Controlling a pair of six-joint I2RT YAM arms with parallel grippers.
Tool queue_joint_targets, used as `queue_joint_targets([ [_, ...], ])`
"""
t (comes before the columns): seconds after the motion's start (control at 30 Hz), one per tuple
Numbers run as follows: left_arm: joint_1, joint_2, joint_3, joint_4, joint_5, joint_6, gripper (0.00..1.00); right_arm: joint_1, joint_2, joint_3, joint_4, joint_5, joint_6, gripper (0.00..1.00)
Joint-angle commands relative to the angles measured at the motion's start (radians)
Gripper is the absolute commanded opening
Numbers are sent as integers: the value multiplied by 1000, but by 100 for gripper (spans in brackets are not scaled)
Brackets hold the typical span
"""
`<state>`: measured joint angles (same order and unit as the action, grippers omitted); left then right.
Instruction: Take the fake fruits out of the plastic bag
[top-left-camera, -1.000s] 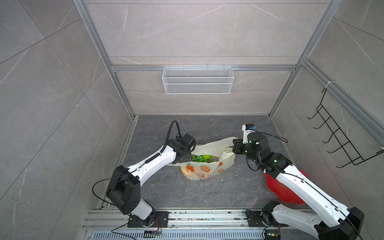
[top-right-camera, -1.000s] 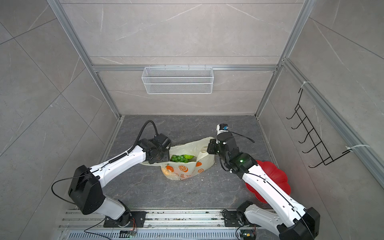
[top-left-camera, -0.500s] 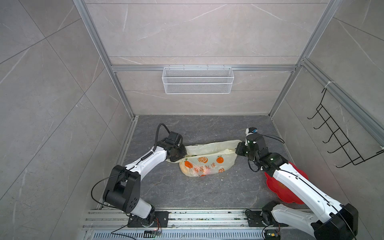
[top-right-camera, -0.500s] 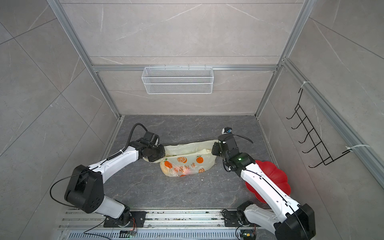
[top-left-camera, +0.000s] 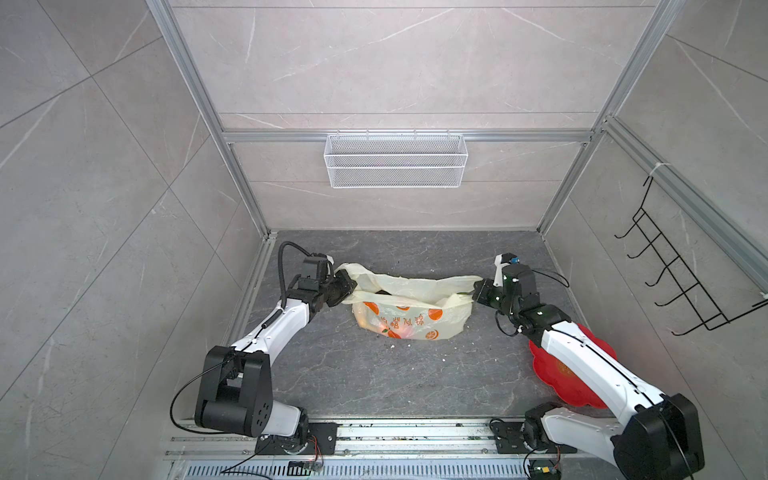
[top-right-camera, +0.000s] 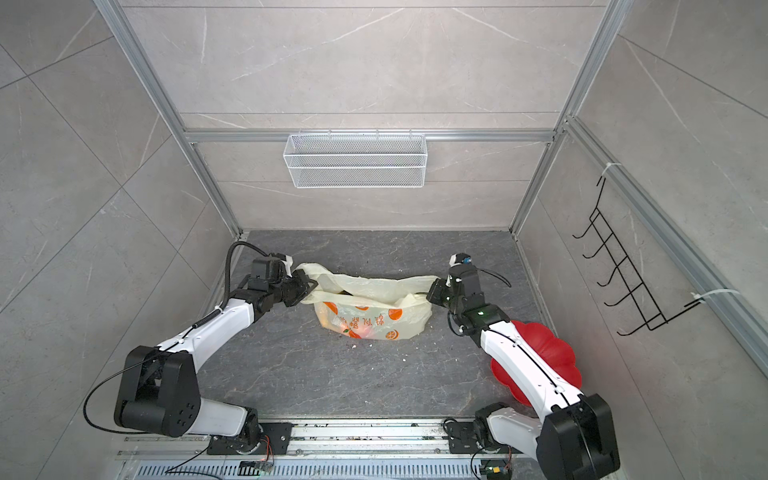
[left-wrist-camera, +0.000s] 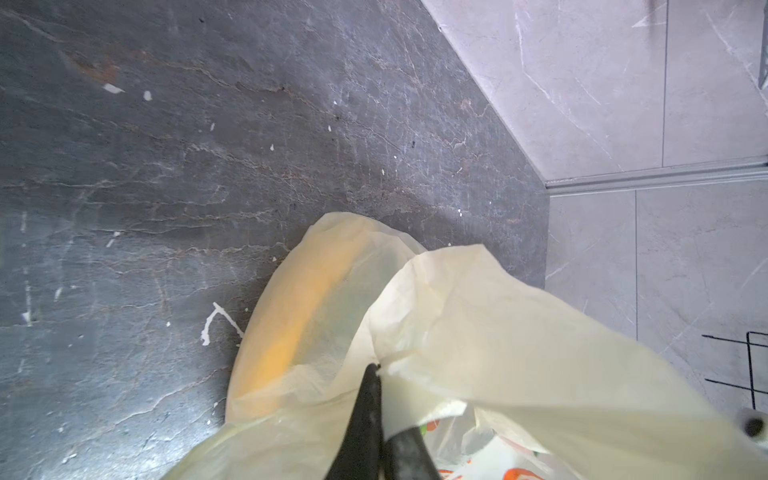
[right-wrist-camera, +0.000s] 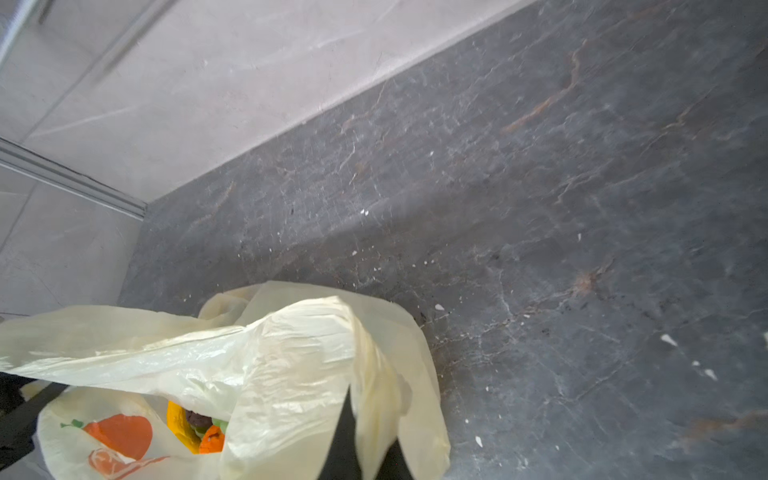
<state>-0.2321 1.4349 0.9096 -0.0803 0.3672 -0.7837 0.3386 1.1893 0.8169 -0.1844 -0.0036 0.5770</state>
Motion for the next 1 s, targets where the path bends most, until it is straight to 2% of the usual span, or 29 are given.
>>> queue_joint_targets([
  [0.0, -57, -9, -32, 21, 7, 49, 3, 19, -16, -44, -93, 60, 18, 2],
  [0.07, -78, -30, -66, 4, -10, 61, 3, 18, -48, -46, -207, 121, 32, 6],
  [0.17, -81, -79, -124, 9, -32, 50, 3, 25, -91, -35, -382, 229, 77, 24],
  [0.27, -101, -117, -140, 0, -73, 65, 2, 45, -152, -6, -478, 261, 85, 48],
  [0.37, -135, -136, -126, -14, -107, 91, 2, 114, -202, 76, -540, 302, 75, 65],
  [0.47, -158, -155, -115, -26, -125, 103, 2, 200, -211, 192, -642, 406, 70, 75],
  [0.63, -166, -177, -115, -34, -133, 100, 2, 252, -228, 314, -760, 452, 30, 83],
  [0.77, -184, -191, -115, -36, -149, 90, 2, 309, -250, 388, -789, 438, -18, 83],
  [0.87, -200, -207, -108, -51, -167, 92, 2, 418, -178, 474, -843, 514, -22, 83],
  [0.97, -207, -214, -99, -67, -177, 95, 2, 549, -10, 579, -915, 647, -15, 85],
])
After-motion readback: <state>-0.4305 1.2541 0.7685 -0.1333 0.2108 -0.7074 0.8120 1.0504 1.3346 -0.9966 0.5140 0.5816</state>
